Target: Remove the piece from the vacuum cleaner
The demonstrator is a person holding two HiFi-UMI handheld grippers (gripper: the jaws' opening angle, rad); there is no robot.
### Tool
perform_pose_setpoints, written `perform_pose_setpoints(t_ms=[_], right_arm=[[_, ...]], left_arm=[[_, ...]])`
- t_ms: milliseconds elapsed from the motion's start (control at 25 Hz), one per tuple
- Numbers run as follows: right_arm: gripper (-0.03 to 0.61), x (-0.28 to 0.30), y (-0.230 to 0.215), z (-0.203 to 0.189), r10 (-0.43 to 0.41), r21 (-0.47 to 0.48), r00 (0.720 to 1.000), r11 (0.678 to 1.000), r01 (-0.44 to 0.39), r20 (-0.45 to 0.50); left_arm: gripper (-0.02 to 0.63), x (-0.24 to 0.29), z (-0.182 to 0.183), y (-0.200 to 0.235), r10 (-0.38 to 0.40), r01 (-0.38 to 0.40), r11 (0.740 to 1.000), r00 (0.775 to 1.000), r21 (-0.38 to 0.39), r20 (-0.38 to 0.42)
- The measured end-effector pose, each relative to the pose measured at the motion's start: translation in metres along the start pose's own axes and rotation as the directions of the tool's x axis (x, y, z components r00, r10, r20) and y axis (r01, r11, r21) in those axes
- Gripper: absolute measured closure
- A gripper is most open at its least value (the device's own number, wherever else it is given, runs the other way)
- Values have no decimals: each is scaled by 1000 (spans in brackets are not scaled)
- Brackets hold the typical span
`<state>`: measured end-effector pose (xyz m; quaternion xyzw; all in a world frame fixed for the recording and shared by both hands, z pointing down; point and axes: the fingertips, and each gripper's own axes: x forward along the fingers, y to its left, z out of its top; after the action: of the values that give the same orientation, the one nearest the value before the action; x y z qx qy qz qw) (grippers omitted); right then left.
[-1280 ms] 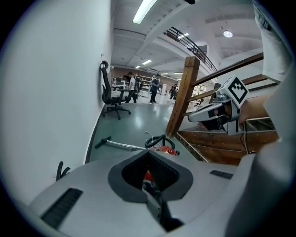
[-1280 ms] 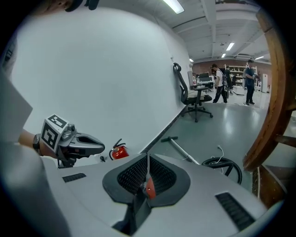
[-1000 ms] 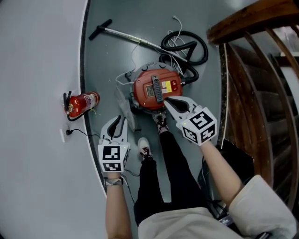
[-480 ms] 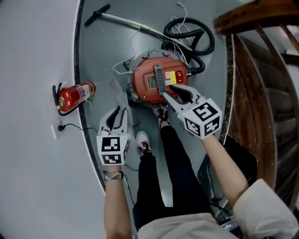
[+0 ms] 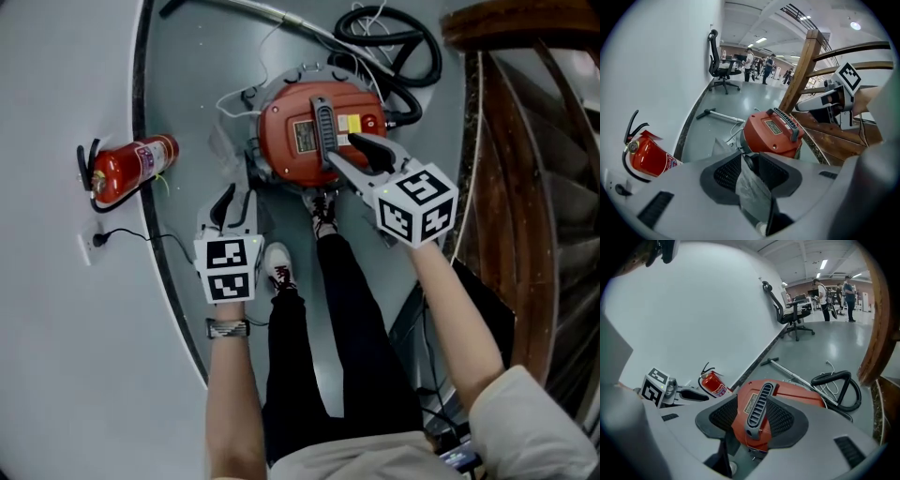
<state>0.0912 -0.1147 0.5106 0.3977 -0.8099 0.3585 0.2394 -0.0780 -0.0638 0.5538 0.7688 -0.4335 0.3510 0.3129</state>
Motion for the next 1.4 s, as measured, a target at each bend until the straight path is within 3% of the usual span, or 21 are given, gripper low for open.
perform_pose_setpoints(t_ms=[520,720,1000,1240,1400], right_arm=[[386,28,-11,-27,-30,30,1000,999,30,7],[387,42,-10,-35,24,72,1000,997,-25,20],[387,51,-10,-35,30,89,998,995,-34,48],[385,57,-6,-43,-31,-16,999,999,31,34],[385,58,-4,-45,-15,-50,999,999,17,40]], left_arm=[[482,26,-27,12,43,-44,999,999,-24,-30],[476,34,-31,11,28,-29,999,999,-17,-31],[476,41,-29,6,16,-17,999,1000,-35,-12],[476,49,-35,3,43,-44,999,999,-33,-28],[474,53,-36,4,58,-57,998,998,2,-28]])
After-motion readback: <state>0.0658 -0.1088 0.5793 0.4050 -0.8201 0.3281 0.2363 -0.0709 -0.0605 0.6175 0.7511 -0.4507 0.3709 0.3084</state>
